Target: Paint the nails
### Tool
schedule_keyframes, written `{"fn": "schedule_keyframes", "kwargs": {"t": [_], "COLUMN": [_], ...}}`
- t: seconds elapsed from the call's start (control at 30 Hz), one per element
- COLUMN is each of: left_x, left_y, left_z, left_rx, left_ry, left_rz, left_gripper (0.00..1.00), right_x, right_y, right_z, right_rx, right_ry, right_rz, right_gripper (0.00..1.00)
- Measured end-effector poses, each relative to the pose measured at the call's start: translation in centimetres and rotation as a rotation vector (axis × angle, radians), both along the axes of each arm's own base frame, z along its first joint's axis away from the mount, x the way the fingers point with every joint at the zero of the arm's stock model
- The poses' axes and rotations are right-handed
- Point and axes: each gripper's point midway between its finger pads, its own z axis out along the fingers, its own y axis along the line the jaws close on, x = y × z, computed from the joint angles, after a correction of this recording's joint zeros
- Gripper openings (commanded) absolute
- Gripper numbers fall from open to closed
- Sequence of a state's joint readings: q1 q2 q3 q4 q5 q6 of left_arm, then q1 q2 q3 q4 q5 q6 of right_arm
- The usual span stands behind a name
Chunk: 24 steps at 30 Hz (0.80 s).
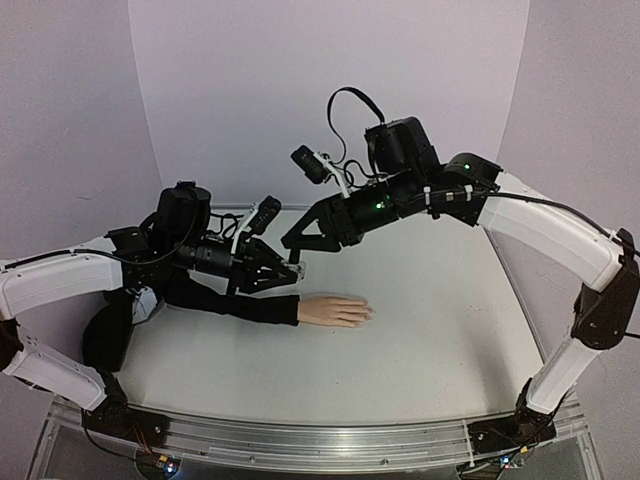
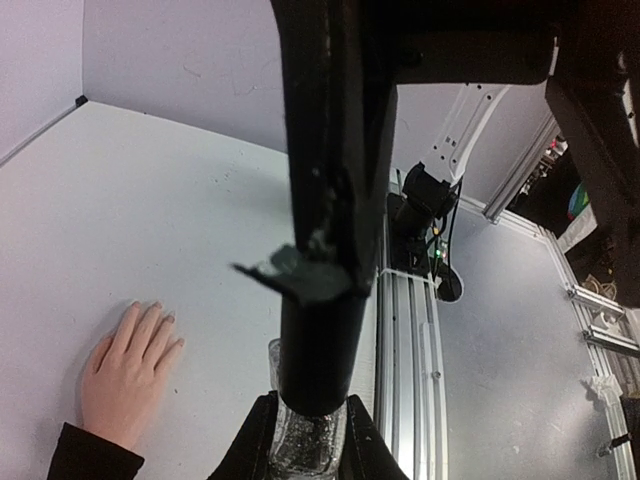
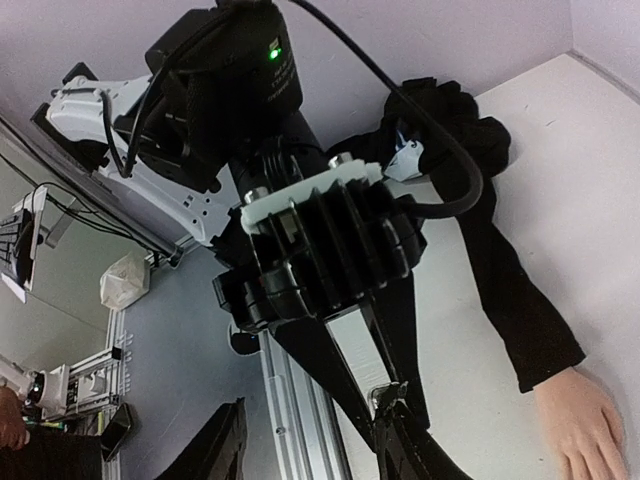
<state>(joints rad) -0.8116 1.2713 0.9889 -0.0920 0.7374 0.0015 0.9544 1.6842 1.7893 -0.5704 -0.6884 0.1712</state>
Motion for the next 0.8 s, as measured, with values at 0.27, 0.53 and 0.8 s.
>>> {"fn": "schedule_keyframes", "kwargs": {"t": [0.27,0.53,0.8], "left_x": [-0.3,-0.5,-0.5], "left_y": [0.2,0.2,0.1], "left_z": [-0.6,-0.3,-0.2], "left_rx": [0.025,0.02,0.019], "left_ry": [0.024,0.021,0.008], "left_rz": [-0.007,-0.022,-0.026], "left_gripper": [0.0,0.0,0.0], "right_x": [-0.3,1.2,0.6], "right_y": [0.5,0.3,0.2], "right_z": [-0.7,-1.8,-2.5], "right_rx": [-0.003,-0.044,-0.054], "right_ry": [0.019,-0.015,0.007], "right_rz": [0.039,-0.04,-0.009], "right_gripper": [0.53,0.54,0.31]}}
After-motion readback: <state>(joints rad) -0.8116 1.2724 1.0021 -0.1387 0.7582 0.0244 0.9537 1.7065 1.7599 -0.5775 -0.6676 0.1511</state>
